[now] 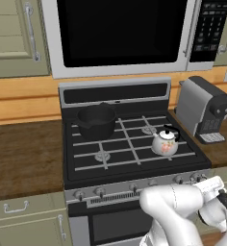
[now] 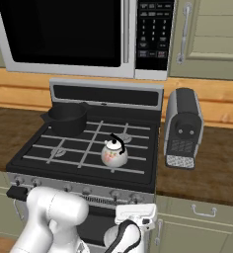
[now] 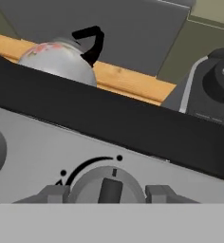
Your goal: Pick the kettle from the counter and place it on a stove burner. Then turn the burner on.
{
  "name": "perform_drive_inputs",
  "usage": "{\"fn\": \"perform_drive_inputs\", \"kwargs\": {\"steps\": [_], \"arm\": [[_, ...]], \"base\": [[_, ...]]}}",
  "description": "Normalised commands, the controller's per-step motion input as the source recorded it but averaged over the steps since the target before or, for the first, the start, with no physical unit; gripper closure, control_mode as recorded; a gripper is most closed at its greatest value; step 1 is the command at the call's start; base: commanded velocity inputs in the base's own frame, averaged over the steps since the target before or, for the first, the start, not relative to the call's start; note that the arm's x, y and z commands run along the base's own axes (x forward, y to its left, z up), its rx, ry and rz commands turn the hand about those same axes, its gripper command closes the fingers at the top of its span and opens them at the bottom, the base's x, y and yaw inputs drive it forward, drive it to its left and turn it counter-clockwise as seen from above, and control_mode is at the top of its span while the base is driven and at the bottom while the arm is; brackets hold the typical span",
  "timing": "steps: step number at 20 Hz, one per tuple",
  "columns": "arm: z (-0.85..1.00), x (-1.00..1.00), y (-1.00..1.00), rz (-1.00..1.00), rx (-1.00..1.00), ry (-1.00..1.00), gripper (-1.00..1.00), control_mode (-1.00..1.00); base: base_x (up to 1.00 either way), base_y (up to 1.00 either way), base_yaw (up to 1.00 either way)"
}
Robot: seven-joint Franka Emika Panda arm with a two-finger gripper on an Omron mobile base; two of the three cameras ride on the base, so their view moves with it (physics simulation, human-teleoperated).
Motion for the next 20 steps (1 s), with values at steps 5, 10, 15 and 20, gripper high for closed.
{"fn": "perform_drive_inputs", "kwargs": {"steps": [5, 10, 15, 20], "arm": [[0.00, 0.00, -0.01, 0.32, -0.39, -0.52, 1.00, -1.00], [0.00, 0.00, 0.00, 0.42, -0.57, -0.58, 1.00, -1.00], [0.00, 0.00, 0.02, 0.48, -0.70, -0.59, 1.00, -1.00], [-0.04, 0.00, 0.01, 0.52, -0.82, -0.61, 1.00, -1.00]], "base": [[0.00, 0.00, 0.00], [0.00, 0.00, 0.00], [0.00, 0.00, 0.00], [0.00, 0.00, 0.00]]}}
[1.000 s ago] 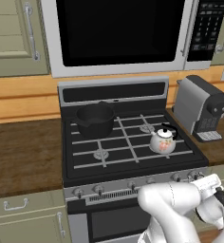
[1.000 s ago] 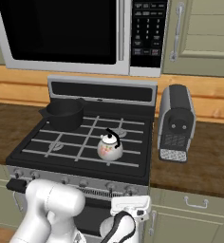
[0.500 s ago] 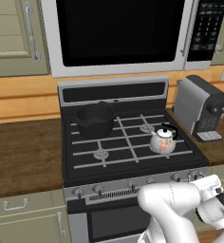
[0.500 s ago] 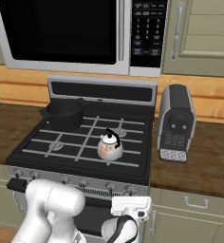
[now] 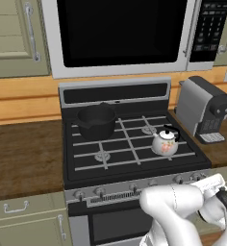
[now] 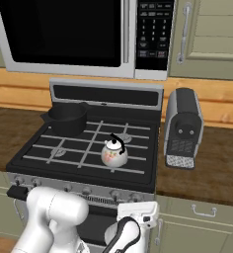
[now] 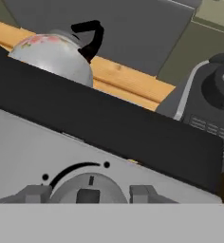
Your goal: Pick the kettle from the counter and place it on a stove burner. Then turn the burner on.
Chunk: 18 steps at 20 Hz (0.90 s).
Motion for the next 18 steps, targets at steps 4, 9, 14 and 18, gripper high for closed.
{"fn": "perform_drive_inputs", "kwargs": {"steps": [4, 9, 14, 18], "arm": [[-0.11, 0.00, 0.00, 0.58, -0.82, -0.63, 1.00, -1.00], [-0.12, -0.01, 0.00, 0.60, -0.83, -0.60, 1.00, -1.00], [-0.14, -0.03, 0.00, 0.61, -0.85, -0.57, 1.00, -1.00], [-0.15, -0.04, 0.00, 0.62, -0.85, -0.57, 1.00, -1.00]], "base": [[0.00, 0.00, 0.00], [0.00, 0.00, 0.00], [0.00, 0.00, 0.00], [0.00, 0.00, 0.00]]}}
